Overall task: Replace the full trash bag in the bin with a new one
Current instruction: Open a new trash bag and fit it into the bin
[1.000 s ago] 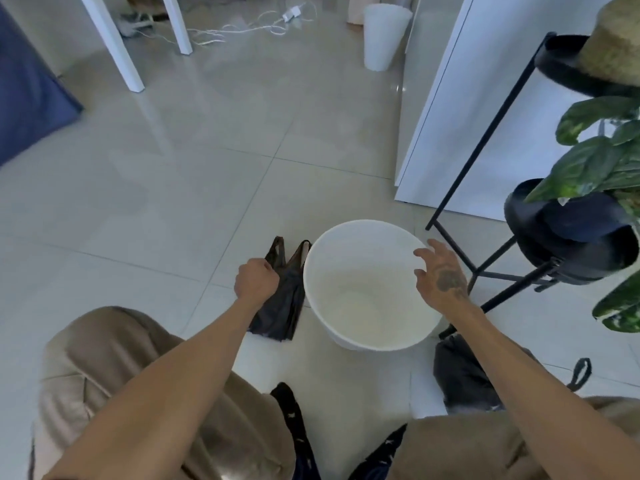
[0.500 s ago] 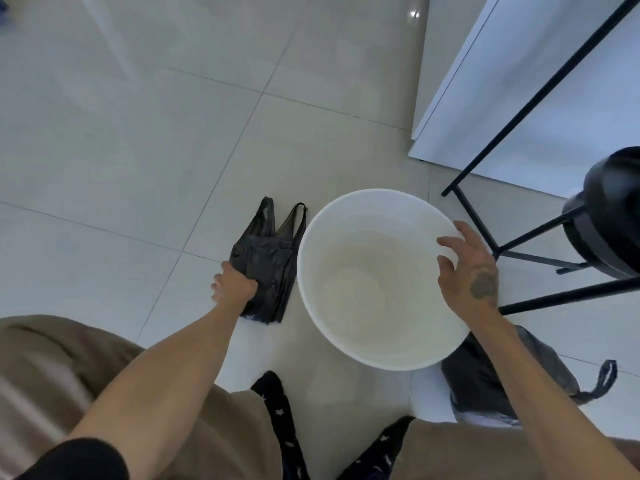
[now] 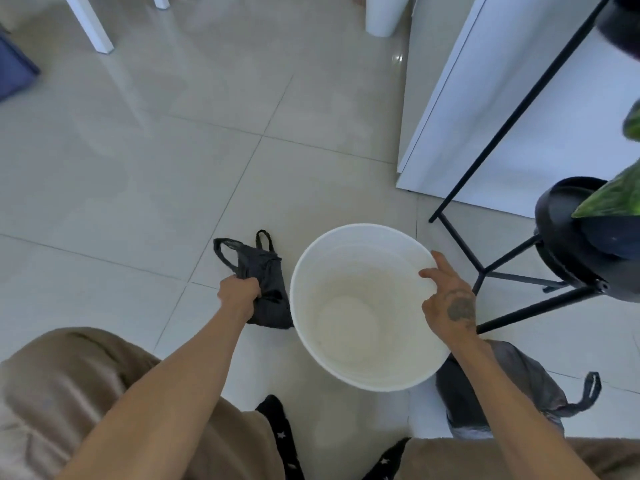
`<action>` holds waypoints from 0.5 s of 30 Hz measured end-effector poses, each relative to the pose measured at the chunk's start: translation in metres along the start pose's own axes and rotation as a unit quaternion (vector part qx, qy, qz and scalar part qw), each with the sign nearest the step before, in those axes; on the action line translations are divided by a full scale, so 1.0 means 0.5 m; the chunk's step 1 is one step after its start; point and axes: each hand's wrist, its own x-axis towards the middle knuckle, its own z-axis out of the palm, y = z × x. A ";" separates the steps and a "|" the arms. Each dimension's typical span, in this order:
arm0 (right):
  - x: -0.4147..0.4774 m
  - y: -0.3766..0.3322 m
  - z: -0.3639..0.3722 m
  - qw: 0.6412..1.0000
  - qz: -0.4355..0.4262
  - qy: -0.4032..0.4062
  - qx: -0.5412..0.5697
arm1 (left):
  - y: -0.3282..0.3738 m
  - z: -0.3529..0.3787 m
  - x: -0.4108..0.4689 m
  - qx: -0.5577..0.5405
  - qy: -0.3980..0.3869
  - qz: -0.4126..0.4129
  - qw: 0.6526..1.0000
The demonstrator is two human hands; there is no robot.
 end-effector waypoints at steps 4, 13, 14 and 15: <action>-0.031 -0.010 -0.007 1.000 0.011 -0.016 0.016 | 0.089 -0.059 -0.082 -0.023 0.012 0.140 0.990; -0.047 -0.070 -0.060 0.999 0.019 0.001 0.030 | 0.212 -0.166 -0.325 -0.044 -0.020 0.433 0.900; -0.044 -0.100 -0.084 0.996 0.008 0.018 0.086 | 0.214 -0.167 -0.349 -0.039 -0.031 0.456 0.888; -0.041 -0.135 -0.114 0.987 0.001 0.026 0.156 | 0.212 -0.164 -0.370 -0.036 -0.041 0.476 0.878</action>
